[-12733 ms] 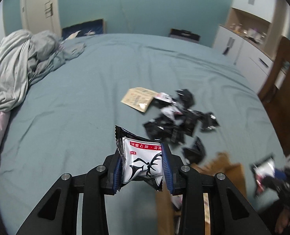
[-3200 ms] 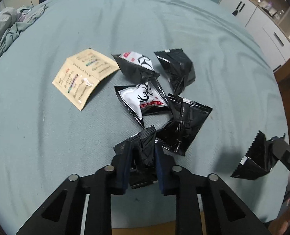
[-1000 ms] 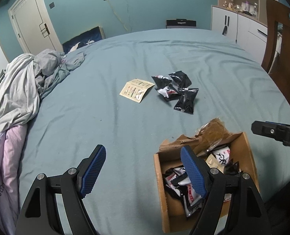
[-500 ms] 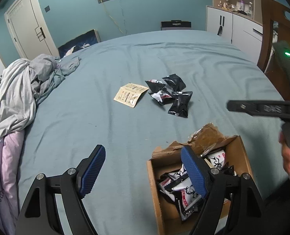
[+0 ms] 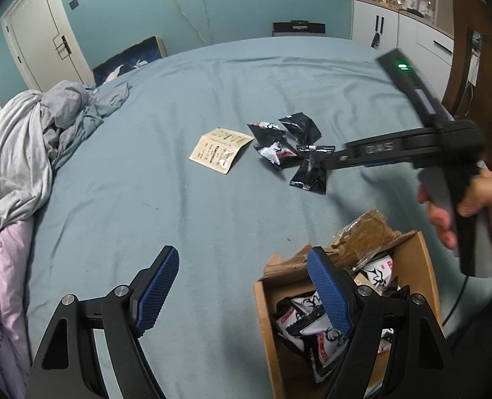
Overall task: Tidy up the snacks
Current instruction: 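Grasp a black packet with the right gripper while the left gripper grasps the beige sachet, then lower the black packet and beige sachet into the box and open both grippers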
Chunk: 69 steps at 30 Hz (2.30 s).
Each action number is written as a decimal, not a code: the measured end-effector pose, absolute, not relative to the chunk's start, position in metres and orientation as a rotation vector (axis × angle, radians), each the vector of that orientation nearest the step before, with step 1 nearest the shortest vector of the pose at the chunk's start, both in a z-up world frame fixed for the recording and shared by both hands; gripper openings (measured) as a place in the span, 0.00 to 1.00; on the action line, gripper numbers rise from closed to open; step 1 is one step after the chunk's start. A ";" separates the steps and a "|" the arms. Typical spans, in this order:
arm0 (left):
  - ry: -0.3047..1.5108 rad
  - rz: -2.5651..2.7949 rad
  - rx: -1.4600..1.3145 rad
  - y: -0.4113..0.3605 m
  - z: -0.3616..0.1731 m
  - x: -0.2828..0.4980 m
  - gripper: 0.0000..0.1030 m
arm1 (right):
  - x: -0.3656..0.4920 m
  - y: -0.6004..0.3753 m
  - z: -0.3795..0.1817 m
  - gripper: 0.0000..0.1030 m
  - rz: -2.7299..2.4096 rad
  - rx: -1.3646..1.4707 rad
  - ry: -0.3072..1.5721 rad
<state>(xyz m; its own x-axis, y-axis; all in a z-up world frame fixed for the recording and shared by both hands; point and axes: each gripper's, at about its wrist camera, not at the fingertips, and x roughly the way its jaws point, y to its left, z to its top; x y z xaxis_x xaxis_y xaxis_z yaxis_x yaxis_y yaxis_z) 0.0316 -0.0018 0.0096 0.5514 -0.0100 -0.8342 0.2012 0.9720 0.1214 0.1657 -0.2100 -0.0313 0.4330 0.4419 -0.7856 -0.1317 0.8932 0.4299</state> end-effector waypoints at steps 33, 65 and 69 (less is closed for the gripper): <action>1.047 -0.129 0.208 0.019 -0.037 0.179 0.82 | 0.006 -0.272 0.016 0.35 0.546 0.588 0.783; 1.079 -0.129 0.049 0.044 -0.027 0.160 0.66 | 0.009 -0.253 -0.010 0.35 0.474 0.526 0.860; 1.108 -0.129 0.038 0.036 0.001 0.107 0.66 | 0.000 -0.252 -0.003 0.35 0.462 0.511 0.827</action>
<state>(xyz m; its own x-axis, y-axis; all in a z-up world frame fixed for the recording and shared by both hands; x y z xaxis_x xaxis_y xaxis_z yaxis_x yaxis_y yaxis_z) 0.1070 0.0357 0.0011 0.4398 -0.0843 -0.8941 0.1226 0.9919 -0.0332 -0.0001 -0.2516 -0.0026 0.5926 0.5698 -0.5693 -0.1861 0.7845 0.5915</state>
